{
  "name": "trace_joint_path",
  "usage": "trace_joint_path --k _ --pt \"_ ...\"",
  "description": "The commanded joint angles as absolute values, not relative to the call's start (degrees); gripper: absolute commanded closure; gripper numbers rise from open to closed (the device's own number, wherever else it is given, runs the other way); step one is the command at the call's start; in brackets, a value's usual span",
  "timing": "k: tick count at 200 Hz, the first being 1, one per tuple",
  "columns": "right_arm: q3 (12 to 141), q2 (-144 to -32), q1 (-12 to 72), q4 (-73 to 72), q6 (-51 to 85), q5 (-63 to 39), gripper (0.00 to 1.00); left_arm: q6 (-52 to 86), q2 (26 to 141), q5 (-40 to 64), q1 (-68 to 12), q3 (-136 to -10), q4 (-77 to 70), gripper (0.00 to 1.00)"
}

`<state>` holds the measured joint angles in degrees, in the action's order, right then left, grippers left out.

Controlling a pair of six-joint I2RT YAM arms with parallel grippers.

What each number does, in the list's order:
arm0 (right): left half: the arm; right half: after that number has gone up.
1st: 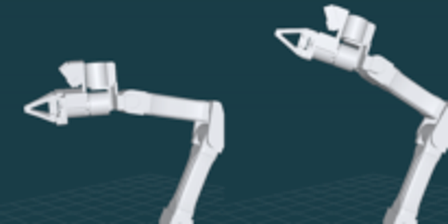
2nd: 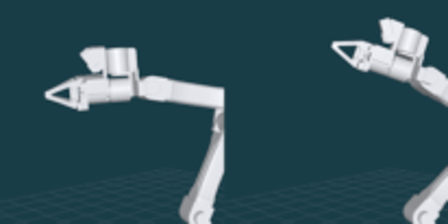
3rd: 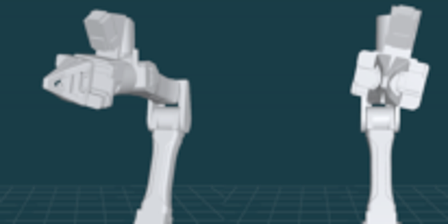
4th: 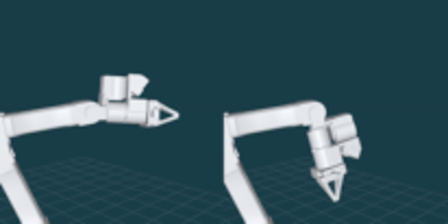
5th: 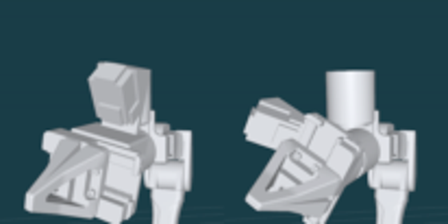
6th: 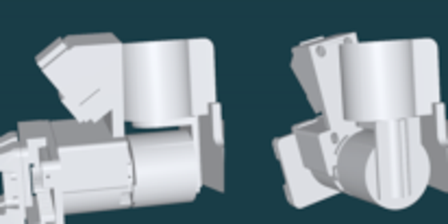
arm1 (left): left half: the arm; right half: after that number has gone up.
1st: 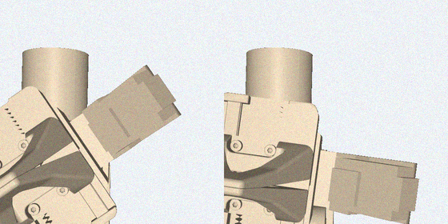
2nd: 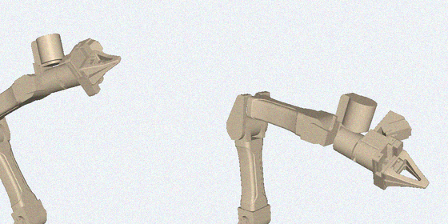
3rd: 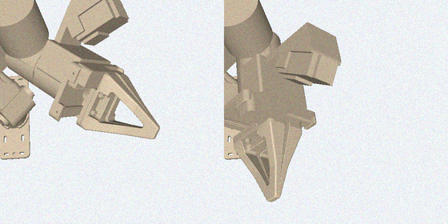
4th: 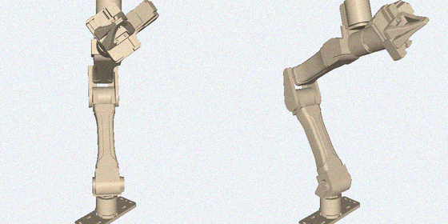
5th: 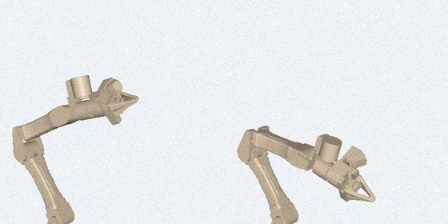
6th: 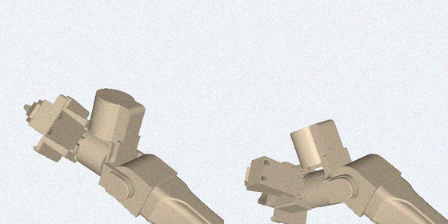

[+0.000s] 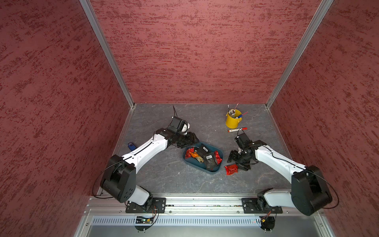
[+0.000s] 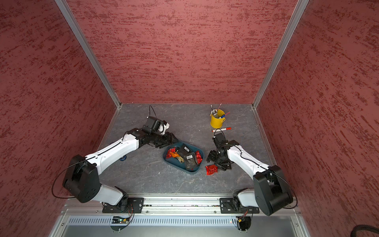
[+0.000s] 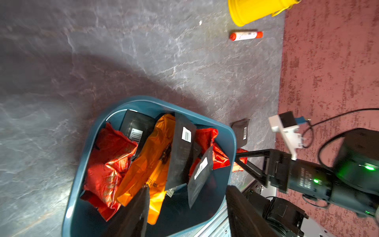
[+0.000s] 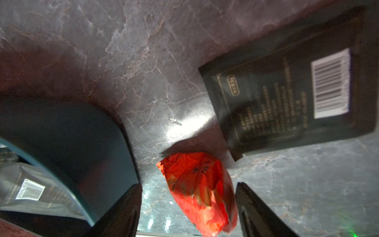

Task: Put the tea bags into the storage box
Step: Pick up the tea bag from the center of the board.

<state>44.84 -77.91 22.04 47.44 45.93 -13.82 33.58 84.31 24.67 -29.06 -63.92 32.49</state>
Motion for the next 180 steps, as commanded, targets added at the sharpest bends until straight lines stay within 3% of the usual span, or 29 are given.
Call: trace_joint_path --k 1,114,180 --pt "44.0 -78.8 22.5 45.1 46.7 -14.9 0.23 31.2 82.0 23.1 -28.2 -66.1 36.0 0.35" --pt "42.3 -79.0 23.9 45.1 47.1 -16.3 0.29 31.3 79.6 24.7 -25.1 -64.4 36.2 0.35" --pt "42.6 -79.0 24.2 44.9 47.1 -15.3 0.38 31.3 78.9 24.9 -24.6 -63.6 36.2 0.36"
